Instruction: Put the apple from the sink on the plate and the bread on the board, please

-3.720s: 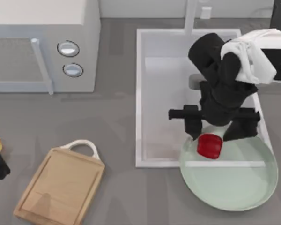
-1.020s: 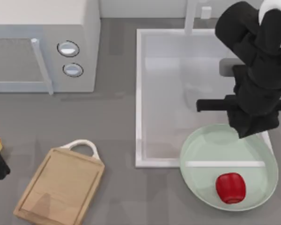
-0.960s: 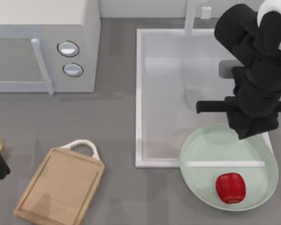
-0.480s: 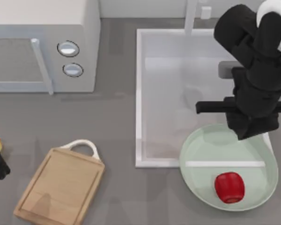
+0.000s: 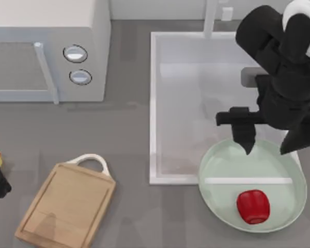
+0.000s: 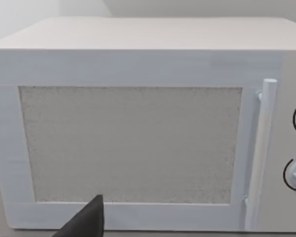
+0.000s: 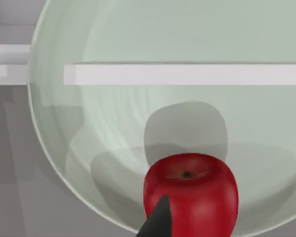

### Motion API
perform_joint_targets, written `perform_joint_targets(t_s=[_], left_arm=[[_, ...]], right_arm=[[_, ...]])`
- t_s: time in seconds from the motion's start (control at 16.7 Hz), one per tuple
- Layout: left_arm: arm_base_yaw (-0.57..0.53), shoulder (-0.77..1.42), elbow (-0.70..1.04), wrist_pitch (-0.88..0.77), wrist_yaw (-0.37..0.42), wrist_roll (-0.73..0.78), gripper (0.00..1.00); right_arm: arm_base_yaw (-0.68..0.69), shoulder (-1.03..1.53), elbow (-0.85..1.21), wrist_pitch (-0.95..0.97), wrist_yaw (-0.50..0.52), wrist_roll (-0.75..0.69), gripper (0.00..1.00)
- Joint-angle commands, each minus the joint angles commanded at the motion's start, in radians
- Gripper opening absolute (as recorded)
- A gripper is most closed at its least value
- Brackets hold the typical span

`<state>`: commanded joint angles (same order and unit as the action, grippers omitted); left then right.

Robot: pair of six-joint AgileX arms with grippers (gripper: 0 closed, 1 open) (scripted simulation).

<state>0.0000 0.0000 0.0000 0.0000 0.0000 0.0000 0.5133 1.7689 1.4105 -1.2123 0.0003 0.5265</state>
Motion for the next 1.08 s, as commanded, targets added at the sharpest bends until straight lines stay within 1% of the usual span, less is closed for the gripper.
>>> perform_joint_targets(t_s=[0.06,0.12,0.72,0.9,1.08], left_arm=[[0.0,0.0,0.0,0.0,0.0,0.0,1.0],[0.0,0.0,0.0,0.0,0.0,0.0,1.0],[0.0,0.0,0.0,0.0,0.0,0.0,1.0],[0.0,0.0,0.0,0.0,0.0,0.0,1.0],[0.0,0.0,0.0,0.0,0.0,0.0,1.0]], right_arm=[[0.0,0.0,0.0,0.0,0.0,0.0,0.98],[0.0,0.0,0.0,0.0,0.0,0.0,1.0],[-0.004,-0.009,-0.008,0.007,0.0,-0.003,1.0],[-0.031,-0.092,-0.081,0.072,0.0,-0.032,1.0],[-0.082,-0.267,-0.221,0.192,0.0,-0.083,1.0]])
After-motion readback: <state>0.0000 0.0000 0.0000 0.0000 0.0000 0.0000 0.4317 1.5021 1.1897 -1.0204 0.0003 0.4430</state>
